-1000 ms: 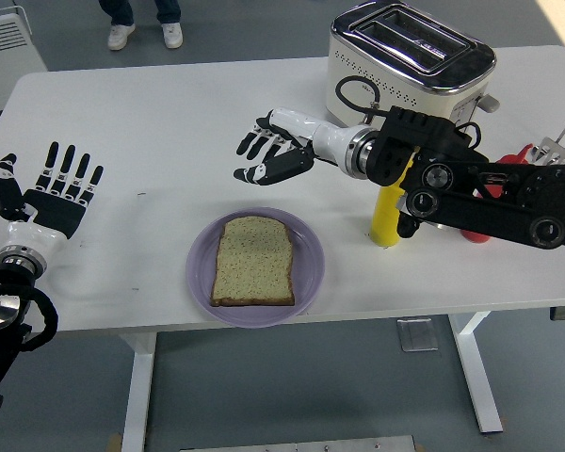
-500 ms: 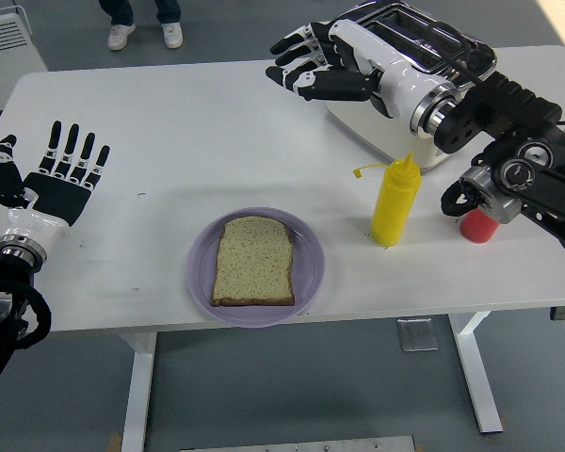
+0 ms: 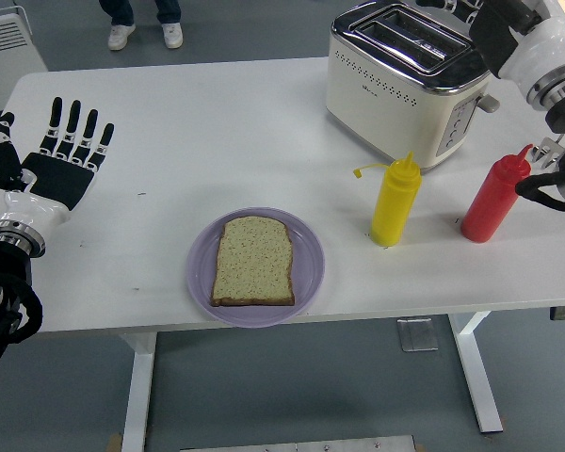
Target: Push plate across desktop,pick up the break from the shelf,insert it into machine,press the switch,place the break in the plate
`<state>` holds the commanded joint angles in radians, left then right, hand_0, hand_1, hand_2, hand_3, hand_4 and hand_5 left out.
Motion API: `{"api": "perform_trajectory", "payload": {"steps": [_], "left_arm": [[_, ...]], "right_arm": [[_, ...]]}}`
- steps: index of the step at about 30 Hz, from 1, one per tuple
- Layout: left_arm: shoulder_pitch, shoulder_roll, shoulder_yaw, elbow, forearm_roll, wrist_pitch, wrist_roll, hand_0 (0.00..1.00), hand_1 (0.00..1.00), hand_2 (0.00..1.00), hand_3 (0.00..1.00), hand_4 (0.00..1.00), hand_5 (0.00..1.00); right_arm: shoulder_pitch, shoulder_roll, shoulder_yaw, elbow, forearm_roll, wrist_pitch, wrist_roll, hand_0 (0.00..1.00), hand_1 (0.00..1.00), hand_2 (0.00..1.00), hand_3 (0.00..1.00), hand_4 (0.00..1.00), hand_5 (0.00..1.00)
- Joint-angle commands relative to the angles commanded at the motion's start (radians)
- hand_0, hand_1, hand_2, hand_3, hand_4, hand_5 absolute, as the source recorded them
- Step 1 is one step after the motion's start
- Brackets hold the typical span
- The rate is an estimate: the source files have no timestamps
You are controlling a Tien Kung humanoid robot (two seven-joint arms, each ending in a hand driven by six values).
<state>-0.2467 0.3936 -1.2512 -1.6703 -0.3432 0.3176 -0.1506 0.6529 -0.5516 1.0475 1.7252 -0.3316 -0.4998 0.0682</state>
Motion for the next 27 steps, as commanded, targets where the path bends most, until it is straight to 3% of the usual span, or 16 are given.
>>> {"api": "perform_trajectory", "payload": {"steps": [6, 8, 9, 16, 20, 21, 26, 27], "left_arm": [[-0.018, 0.001, -0.003, -0.014, -0.005, 0.01, 0.009, 0.815, 0.76, 0.724, 0.714, 0.637, 0.998], [-0.022, -0.001, -0.005, -0.018, -0.011, 0.013, 0.013, 0.815, 0.76, 0.724, 0.714, 0.637, 0.998], [-0.024, -0.003, -0.006, -0.02, -0.013, 0.016, 0.016, 0.815, 0.761, 0.726, 0.72, 0.635, 0.998], [-0.029, -0.022, -0.012, -0.028, -0.036, 0.022, 0.029, 0.815, 0.761, 0.728, 0.726, 0.633, 0.998], [-0.032, -0.03, -0.016, -0.036, -0.051, 0.023, 0.036, 0.815, 0.761, 0.728, 0.726, 0.633, 0.998], [-0.034, -0.032, -0.017, -0.038, -0.055, 0.024, 0.037, 0.814, 0.766, 0.728, 0.733, 0.634, 0.998], [-0.04, -0.039, -0.017, -0.043, -0.061, 0.023, 0.046, 0.814, 0.766, 0.728, 0.733, 0.634, 0.998], [-0.04, -0.04, -0.017, -0.043, -0.062, 0.023, 0.046, 0.815, 0.769, 0.732, 0.737, 0.632, 0.998]], "right_arm": [[-0.088, 0.01, 0.117, 0.01, 0.205, 0.012, 0.081, 0.678, 0.63, 0.621, 0.607, 0.722, 0.352], [-0.117, 0.016, 0.145, 0.014, 0.275, 0.026, 0.086, 0.678, 0.63, 0.621, 0.607, 0.722, 0.352], [-0.134, 0.022, 0.158, 0.016, 0.309, 0.036, 0.085, 0.735, 0.68, 0.639, 0.632, 0.732, 0.425], [-0.203, 0.059, 0.185, 0.028, 0.46, 0.075, 0.064, 0.767, 0.704, 0.658, 0.652, 0.735, 0.436], [-0.222, 0.078, 0.176, 0.028, 0.478, 0.093, 0.049, 0.767, 0.704, 0.658, 0.652, 0.735, 0.436], [-0.226, 0.083, 0.174, 0.029, 0.478, 0.099, 0.045, 0.797, 0.738, 0.706, 0.694, 0.76, 0.512], [-0.246, 0.093, 0.179, 0.029, 0.467, 0.122, 0.024, 0.797, 0.738, 0.706, 0.694, 0.76, 0.512], [-0.248, 0.094, 0.18, 0.029, 0.465, 0.124, 0.021, 0.808, 0.753, 0.728, 0.711, 0.787, 0.585]]}}
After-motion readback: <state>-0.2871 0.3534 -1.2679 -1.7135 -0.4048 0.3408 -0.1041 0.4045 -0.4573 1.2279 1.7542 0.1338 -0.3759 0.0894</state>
